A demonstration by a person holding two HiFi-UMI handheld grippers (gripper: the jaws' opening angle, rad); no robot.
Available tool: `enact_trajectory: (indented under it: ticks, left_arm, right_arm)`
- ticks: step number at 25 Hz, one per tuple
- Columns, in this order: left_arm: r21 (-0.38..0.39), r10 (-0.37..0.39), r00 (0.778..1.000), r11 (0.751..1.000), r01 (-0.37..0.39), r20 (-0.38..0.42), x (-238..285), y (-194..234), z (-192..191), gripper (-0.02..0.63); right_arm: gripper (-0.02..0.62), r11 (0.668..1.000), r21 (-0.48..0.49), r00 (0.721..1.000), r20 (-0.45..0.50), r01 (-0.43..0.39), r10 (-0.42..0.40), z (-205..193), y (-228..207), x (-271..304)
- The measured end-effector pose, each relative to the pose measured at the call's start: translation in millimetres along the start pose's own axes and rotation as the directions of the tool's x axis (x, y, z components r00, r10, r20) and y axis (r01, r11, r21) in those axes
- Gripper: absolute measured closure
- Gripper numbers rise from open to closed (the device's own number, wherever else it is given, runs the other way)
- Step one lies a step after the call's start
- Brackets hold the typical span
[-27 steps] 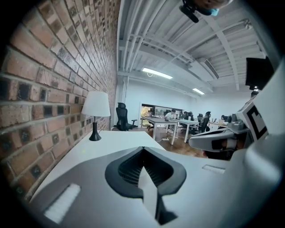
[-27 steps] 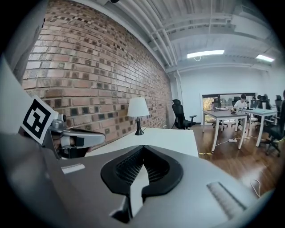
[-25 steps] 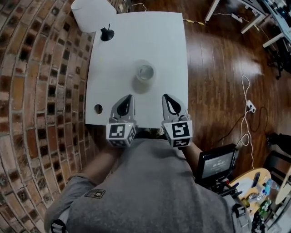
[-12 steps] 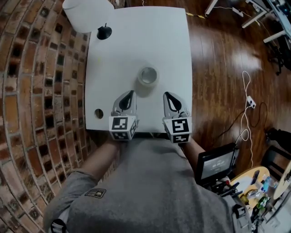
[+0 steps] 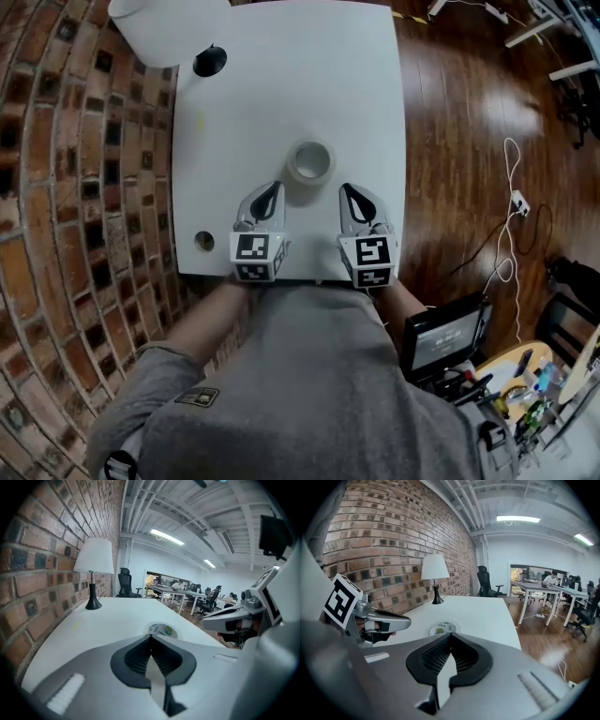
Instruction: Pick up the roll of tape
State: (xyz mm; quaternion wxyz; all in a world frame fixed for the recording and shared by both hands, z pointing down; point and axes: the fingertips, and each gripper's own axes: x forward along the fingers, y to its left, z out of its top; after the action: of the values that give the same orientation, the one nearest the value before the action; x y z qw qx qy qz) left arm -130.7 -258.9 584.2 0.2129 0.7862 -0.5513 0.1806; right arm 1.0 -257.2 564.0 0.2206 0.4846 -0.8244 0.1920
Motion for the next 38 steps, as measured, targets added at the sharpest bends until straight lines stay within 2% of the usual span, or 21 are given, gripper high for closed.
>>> enact_trajectory:
  ticks: [6, 11, 14, 17, 19, 22, 25, 32, 38]
  left_arm:
    - [0.091, -0.018, 0.999, 0.996, 0.022, -0.040, 16, 9, -9, 0.603]
    - [0.156, -0.060, 0.995, 0.985, 0.072, -0.080, 25, 6, -14, 0.582]
    - [0.136, -0.087, 0.993, 0.986, 0.097, -0.079, 28, 6, -12, 0.548]
    - [0.060, -0.138, 0.990, 0.988, 0.140, -0.044, 34, 2, -10, 0.525]
    - [0.038, -0.151, 0.987, 0.987, 0.154, -0.062, 39, 1, -11, 0.508]
    - [0.044, -0.149, 0.986, 0.987, 0.153, -0.079, 48, 0, -4, 0.478]
    - [0.082, -0.130, 0.983, 0.987, 0.141, -0.129, 56, 2, -1, 0.459]
    - [0.049, -0.176, 0.969, 0.981, 0.187, -0.175, 79, -6, 4, 0.428]
    - [0.052, -0.178, 0.964, 0.980, 0.192, -0.197, 82, -6, 1, 0.427]
  right_arm:
    - [0.581, 1.000, -0.008, 0.999, -0.049, -0.019, 0.018, -13, -2, 19]
    - [0.524, 0.999, -0.017, 0.997, -0.061, -0.039, 0.038, -17, 0, 31]
    - [0.486, 0.999, -0.021, 0.998, -0.055, -0.043, 0.042, -11, 0, 40]
    - [0.454, 0.999, -0.022, 0.998, -0.055, -0.034, 0.033, -7, -3, 50]
    - [0.440, 0.999, -0.027, 0.998, -0.059, -0.024, 0.022, -4, -7, 57]
    - [0.420, 0.999, -0.040, 0.996, -0.088, -0.019, 0.016, -2, -11, 69]
    - [0.394, 0.997, -0.067, 0.991, -0.130, -0.022, 0.013, -2, -11, 82]
    - [0.387, 0.994, -0.108, 0.976, -0.216, -0.035, 0.011, -8, -10, 105]
    - [0.390, 0.987, -0.142, 0.955, -0.294, -0.071, 0.027, -17, -7, 121]
